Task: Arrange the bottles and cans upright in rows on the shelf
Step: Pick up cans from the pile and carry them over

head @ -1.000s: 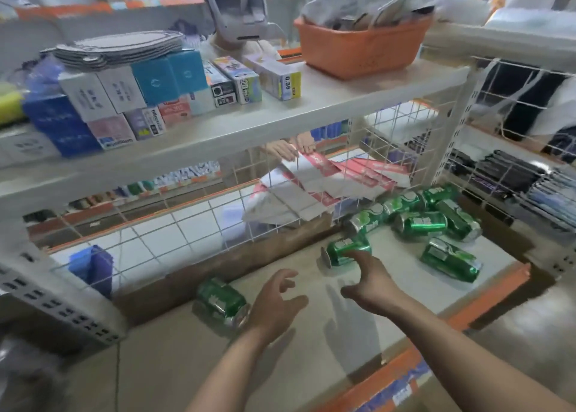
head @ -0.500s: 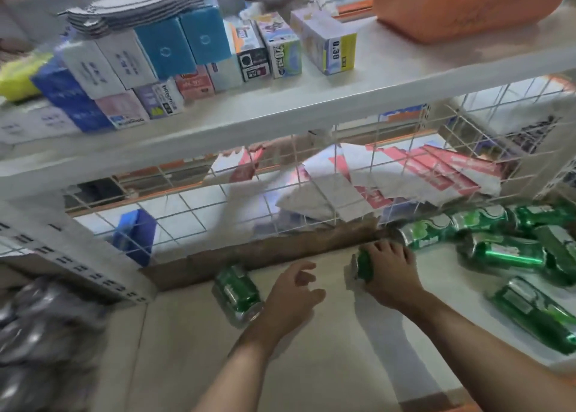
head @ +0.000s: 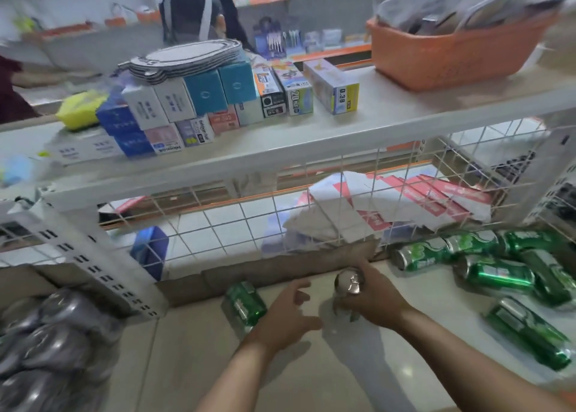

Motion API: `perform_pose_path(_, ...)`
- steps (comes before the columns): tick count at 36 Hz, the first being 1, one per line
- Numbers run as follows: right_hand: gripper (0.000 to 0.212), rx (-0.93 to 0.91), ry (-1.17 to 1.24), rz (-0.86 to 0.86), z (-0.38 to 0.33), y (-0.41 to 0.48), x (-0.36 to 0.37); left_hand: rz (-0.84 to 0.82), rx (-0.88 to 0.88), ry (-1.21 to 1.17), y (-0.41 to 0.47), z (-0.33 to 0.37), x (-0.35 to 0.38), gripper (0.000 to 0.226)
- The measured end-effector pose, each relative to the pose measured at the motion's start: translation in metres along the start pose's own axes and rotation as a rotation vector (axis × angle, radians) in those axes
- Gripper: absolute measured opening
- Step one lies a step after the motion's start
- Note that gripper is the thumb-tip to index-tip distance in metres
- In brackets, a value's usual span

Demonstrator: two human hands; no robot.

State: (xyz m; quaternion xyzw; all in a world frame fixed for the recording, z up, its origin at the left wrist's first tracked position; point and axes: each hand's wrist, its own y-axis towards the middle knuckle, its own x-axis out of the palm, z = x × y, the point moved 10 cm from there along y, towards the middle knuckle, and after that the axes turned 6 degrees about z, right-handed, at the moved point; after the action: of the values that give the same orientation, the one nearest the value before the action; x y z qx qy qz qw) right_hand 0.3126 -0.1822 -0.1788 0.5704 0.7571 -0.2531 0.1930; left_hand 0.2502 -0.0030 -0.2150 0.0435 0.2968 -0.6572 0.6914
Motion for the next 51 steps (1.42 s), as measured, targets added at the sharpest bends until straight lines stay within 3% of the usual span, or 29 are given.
perform_pose_path(3,0.058,-0.003,-0.026,-0.051,-0.015,-0.005,0.004,-0.060,0.036,-0.040,-0.006,0.004,0.009,0.084)
perform_pose_path(7,0.059,-0.086,0.056,-0.104,-0.067,-0.009,0.012,-0.049,0.128,-0.110,-0.018,0.019,0.000,0.080)
perform_pose_path(15,0.048,-0.268,0.072,-0.256,-0.171,-0.025,0.057,0.229,0.170,-0.263,-0.047,0.036,-0.093,0.038)
perform_pose_path(19,0.056,-0.212,0.166,-0.388,-0.179,-0.032,0.085,0.412,0.087,-0.331,-0.067,-0.007,-0.135,0.060)
perform_pose_path(21,0.043,-0.171,0.233,-0.383,-0.173,-0.030,0.097,0.547,0.023,-0.391,-0.080,-0.034,-0.157,0.070)
perform_pose_path(23,0.025,-0.148,0.156,-0.355,-0.160,-0.025,0.116,0.615,-0.040,-0.464,-0.092,-0.060,-0.171,0.066)
perform_pose_path(25,0.034,-0.104,0.019,-0.343,-0.136,-0.018,0.140,0.635,-0.095,-0.468,-0.104,-0.076,-0.180,0.063)
perform_pose_path(31,0.108,-0.001,-0.318,-0.257,-0.069,0.001,0.195,0.650,-0.207,-0.496,-0.129,-0.113,-0.190,0.061)
perform_pose_path(35,0.081,-0.015,-0.286,-0.175,-0.062,0.003,0.202,0.635,-0.209,-0.438,-0.141,-0.111,-0.194,0.061)
perform_pose_path(40,0.070,-0.069,-0.131,-0.035,-0.064,0.000,0.186,0.596,-0.182,-0.323,-0.138,-0.113,-0.196,0.070)
perform_pose_path(46,0.059,-0.190,-0.071,0.038,-0.096,-0.002,0.159,0.543,-0.215,-0.270,-0.114,-0.119,-0.194,0.050)
perform_pose_path(51,0.048,-0.146,0.019,0.040,-0.087,0.000,0.163,0.508,-0.221,-0.205,-0.083,-0.148,-0.192,0.072)
